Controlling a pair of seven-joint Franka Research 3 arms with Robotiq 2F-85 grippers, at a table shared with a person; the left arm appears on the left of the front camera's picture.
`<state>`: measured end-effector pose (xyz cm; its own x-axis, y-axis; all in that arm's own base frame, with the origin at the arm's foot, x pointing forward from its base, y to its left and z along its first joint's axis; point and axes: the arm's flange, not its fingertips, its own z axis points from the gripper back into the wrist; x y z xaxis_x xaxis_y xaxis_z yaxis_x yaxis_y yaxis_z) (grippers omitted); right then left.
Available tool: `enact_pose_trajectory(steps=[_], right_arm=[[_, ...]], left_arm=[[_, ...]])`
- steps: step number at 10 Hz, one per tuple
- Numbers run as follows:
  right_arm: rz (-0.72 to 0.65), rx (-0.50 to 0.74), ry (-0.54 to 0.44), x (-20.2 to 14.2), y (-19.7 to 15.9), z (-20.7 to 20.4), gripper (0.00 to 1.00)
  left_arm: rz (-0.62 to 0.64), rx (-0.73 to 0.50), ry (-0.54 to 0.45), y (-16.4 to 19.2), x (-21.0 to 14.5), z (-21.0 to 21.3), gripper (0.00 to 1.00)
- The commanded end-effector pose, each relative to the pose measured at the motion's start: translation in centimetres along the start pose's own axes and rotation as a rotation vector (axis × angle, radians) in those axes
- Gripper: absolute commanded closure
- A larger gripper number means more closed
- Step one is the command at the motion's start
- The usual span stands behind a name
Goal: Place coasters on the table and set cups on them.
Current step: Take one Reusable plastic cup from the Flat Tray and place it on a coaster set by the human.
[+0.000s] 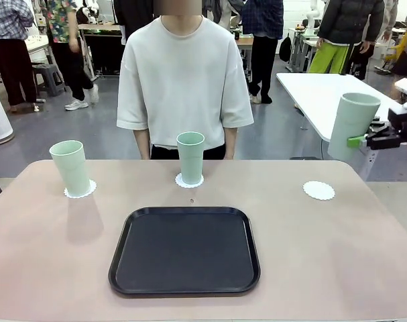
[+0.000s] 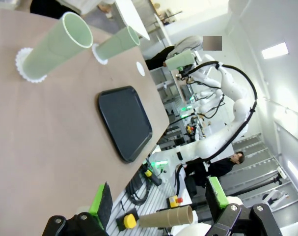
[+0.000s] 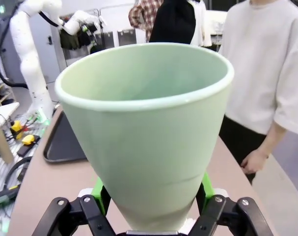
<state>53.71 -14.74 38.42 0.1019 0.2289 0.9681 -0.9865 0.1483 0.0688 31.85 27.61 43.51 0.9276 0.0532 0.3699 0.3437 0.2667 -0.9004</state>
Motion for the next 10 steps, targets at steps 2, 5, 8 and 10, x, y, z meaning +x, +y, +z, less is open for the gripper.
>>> enact_pose_trajectory(steps=[2,5,8,10], right_arm=[[-0.028,0.015,-0.033,-5.2,-4.3,0.0,0.18],[-0.012,0.017,-0.023,-7.4,-4.6,-1.4,0.18],[-0.013,0.036,0.0,-8.4,-4.7,-2.5,0.18],[-0.008,0.017,0.0,-9.3,-5.2,-3.0,0.18]], left_arm=[[-0.002,-0.007,-0.006,-0.2,0.0,0.1,0.0],[-0.002,-0.007,-0.006,-0.2,0.0,0.1,0.0],[-0.002,-0.007,-0.006,-0.2,0.0,0.1,0.0],[-0.002,-0.007,-0.006,-0.2,0.0,0.1,0.0]])
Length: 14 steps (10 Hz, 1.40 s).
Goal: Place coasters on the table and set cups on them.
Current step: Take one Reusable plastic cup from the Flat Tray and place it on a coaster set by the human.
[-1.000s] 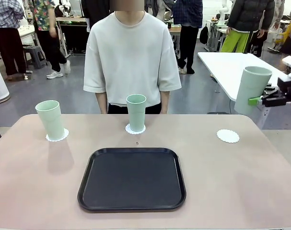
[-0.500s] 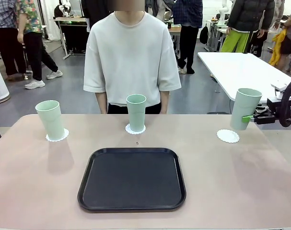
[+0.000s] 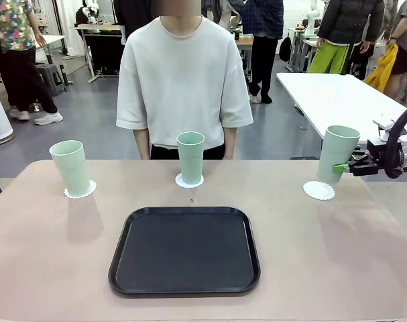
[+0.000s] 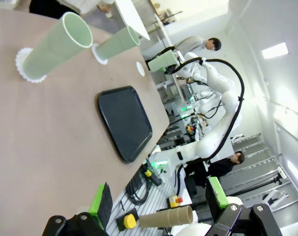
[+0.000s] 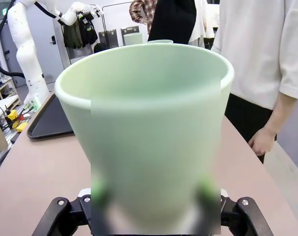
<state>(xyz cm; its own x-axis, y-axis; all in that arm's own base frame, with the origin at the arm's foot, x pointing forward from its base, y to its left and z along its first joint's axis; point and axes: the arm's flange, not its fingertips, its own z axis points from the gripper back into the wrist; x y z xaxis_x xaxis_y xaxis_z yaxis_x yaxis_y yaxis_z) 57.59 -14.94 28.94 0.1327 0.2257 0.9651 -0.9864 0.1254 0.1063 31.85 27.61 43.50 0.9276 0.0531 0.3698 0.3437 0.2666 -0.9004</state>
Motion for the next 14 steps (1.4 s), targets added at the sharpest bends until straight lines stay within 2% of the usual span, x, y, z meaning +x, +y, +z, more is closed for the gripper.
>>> enact_pose_trajectory(steps=[1,8,14], right_arm=[[0.018,-0.012,-0.003,-0.8,-0.8,-0.7,0.18],[0.001,0.01,0.031,-3.4,-1.8,-2.4,0.18],[-0.001,0.019,0.046,-3.8,-2.3,-2.4,0.18]], left_arm=[[-0.002,-0.007,-0.006,-0.2,0.0,0.1,0.0],[-0.002,-0.007,-0.006,-0.2,0.0,0.1,0.0],[-0.002,-0.007,-0.006,-0.2,0.0,0.1,0.0]])
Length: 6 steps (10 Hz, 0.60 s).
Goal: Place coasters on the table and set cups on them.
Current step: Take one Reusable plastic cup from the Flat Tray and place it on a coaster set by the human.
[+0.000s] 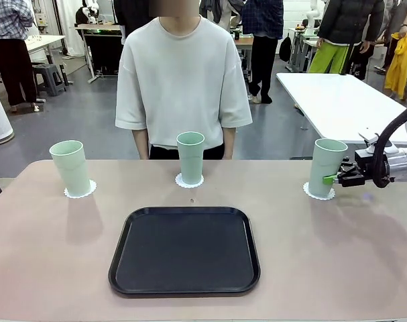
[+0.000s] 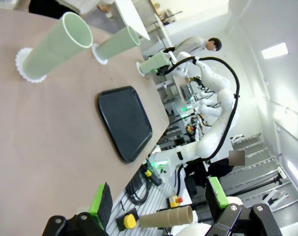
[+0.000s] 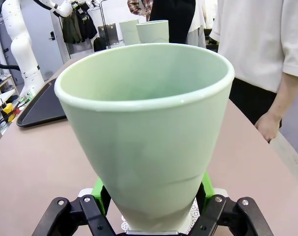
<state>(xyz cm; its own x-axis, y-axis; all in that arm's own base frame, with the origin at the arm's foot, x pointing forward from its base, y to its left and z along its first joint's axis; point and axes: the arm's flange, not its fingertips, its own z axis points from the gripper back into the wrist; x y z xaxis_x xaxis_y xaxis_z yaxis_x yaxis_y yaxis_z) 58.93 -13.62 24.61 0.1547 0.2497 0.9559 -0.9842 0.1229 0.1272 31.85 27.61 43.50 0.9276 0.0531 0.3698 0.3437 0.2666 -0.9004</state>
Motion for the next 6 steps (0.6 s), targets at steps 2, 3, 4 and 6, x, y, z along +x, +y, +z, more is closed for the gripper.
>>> enact_pose_trajectory(steps=[2,3,4,6], right_arm=[[0.012,0.007,0.022,-0.48,-0.8,0.33,0.18],[0.012,0.005,0.021,-0.57,-0.87,0.42,0.18],[0.011,0.007,0.021,-0.72,-0.85,0.51,0.18],[0.005,0.007,0.013,-0.95,-1.05,0.63,0.18]], left_arm=[[-0.002,-0.007,-0.006,-0.24,0.01,0.08,0.0],[-0.002,-0.007,-0.006,-0.24,0.01,0.08,0.0],[-0.002,-0.007,-0.006,-0.24,0.01,0.08,0.0],[-0.002,-0.007,-0.006,-0.24,0.01,0.08,0.0]])
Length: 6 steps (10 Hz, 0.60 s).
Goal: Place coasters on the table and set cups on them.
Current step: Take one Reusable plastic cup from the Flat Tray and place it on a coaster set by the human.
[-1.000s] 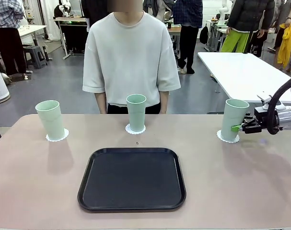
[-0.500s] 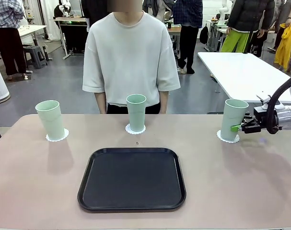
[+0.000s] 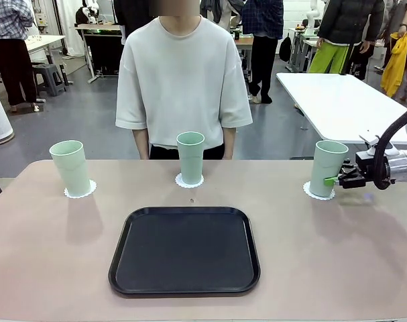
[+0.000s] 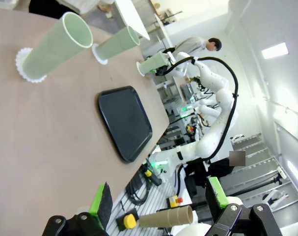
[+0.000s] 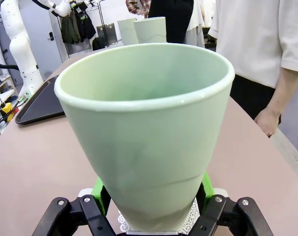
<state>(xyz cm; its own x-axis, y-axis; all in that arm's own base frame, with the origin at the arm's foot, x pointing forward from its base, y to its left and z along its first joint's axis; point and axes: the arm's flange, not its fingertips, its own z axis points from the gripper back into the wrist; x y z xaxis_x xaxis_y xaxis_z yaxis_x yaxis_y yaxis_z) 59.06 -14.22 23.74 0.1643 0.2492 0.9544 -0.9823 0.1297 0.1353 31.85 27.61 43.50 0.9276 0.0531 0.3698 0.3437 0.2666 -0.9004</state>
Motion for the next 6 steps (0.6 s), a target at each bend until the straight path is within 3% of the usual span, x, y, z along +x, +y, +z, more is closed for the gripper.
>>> enact_pose_trajectory(steps=[1,4,5,6], right_arm=[[0.015,0.014,0.012,-0.15,-0.69,0.39,0.18],[0.019,0.023,0.014,-0.3,-0.77,0.39,0.15],[0.015,0.025,0.018,-0.35,-0.77,0.43,0.0],[0.018,0.028,0.023,-0.3,-0.72,0.45,0.0]], left_arm=[[-0.002,-0.007,-0.006,-0.24,0.01,0.08,0.0],[-0.002,-0.007,-0.006,-0.24,0.01,0.08,0.0],[-0.002,-0.007,-0.006,-0.24,0.01,0.08,0.0],[-0.002,-0.007,-0.006,-0.24,0.01,0.08,0.0]])
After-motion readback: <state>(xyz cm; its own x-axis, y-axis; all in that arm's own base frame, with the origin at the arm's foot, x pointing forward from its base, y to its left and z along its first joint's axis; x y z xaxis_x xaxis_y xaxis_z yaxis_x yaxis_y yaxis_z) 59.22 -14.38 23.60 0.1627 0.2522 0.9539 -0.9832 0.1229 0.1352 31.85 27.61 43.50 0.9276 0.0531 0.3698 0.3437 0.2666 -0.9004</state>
